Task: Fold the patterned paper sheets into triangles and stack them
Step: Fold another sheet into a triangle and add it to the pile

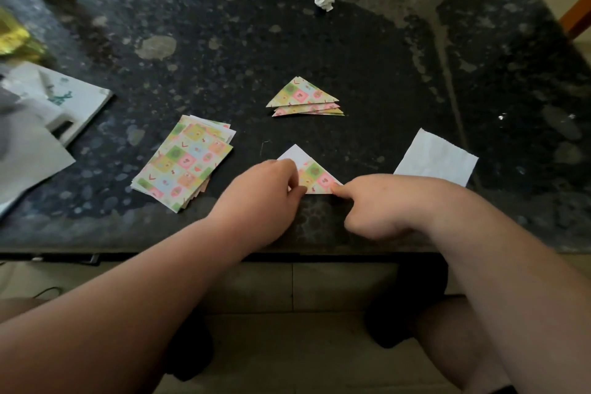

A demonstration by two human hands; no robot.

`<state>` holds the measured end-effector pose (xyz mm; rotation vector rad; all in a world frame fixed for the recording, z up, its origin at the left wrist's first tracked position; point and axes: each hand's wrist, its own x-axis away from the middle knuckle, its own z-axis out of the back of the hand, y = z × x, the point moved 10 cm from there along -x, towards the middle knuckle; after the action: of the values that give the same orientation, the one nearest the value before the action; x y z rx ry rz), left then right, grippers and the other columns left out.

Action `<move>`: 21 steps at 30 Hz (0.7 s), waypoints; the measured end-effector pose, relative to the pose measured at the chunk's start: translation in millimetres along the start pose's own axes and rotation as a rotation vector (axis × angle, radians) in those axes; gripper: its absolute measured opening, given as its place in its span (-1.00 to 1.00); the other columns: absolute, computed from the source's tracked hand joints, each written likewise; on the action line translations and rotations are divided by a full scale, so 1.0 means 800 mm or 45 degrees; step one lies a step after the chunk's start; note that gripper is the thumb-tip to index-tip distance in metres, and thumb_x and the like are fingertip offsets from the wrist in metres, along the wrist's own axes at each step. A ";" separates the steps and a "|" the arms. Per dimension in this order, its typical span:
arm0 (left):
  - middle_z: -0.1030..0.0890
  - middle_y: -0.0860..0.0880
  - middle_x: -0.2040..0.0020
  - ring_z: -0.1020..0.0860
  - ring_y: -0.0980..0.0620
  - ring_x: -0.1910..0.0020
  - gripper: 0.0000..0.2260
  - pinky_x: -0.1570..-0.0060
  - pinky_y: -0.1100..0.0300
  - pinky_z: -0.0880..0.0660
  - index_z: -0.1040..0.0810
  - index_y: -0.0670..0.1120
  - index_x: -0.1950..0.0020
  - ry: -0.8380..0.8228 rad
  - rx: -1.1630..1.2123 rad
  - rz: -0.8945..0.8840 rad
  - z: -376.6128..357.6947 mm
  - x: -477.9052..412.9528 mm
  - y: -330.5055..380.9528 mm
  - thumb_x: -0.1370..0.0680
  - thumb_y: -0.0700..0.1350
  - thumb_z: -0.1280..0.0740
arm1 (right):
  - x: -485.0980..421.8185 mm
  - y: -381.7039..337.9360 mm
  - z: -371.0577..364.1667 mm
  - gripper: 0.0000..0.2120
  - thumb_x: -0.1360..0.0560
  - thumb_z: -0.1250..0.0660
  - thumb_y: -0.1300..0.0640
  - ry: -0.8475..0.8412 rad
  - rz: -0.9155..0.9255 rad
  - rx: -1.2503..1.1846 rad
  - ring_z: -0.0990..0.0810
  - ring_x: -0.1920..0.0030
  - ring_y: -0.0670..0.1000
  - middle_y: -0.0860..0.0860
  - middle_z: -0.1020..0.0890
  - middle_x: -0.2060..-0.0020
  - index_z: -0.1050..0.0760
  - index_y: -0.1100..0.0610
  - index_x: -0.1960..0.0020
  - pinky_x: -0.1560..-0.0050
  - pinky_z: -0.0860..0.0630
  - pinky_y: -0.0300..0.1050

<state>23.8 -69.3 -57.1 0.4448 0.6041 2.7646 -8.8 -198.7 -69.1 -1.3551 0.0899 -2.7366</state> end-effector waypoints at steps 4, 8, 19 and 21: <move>-0.59 0.05 0.07 -0.55 0.05 0.10 -0.87 0.09 0.09 -0.53 -0.54 0.05 0.10 -0.148 0.046 0.146 -0.018 -0.033 -0.010 -0.60 0.05 -0.38 | -0.013 0.007 0.013 -0.56 -0.54 -0.24 0.11 0.096 -0.034 -0.080 -0.62 0.06 0.01 0.01 -0.63 0.00 -0.53 -0.03 -0.41 0.07 -0.62 -0.10; -0.63 0.06 0.13 -0.58 0.05 0.13 -0.81 0.10 0.13 -0.54 -0.56 0.08 0.23 -0.211 0.072 0.235 -0.023 -0.050 -0.019 -0.53 0.05 -0.49 | -0.030 0.020 0.032 -0.84 -0.63 -0.33 0.03 0.348 -0.068 -0.495 -0.68 0.28 -0.01 -0.01 -0.69 0.27 -0.68 0.03 -0.07 0.29 -0.54 -0.17; -0.68 -0.03 0.18 -0.64 -0.03 0.16 -0.77 0.03 0.03 -0.64 -0.74 -0.02 0.13 -0.277 0.068 0.307 -0.020 -0.056 -0.022 -0.46 0.14 -0.54 | -0.054 0.024 0.006 -0.72 -0.64 -0.36 0.01 0.127 -0.221 -0.927 -0.61 0.52 -0.08 0.04 -0.71 0.41 -0.62 0.25 0.01 0.53 -0.45 -0.31; -0.68 0.00 0.19 -0.64 0.00 0.16 -0.79 0.06 0.06 -0.63 -0.74 0.01 0.15 -0.262 0.090 0.310 -0.020 -0.057 -0.024 -0.45 0.14 -0.54 | -0.051 0.028 0.007 -0.73 -0.64 -0.36 0.02 0.121 -0.229 -0.879 -0.60 0.52 -0.08 0.03 -0.71 0.40 -0.62 0.24 -0.01 0.52 -0.45 -0.29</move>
<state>63.2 -73.5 -90.0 0.8598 0.6358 2.8762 21.3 -216.8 -99.7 -1.4007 1.0498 -3.0566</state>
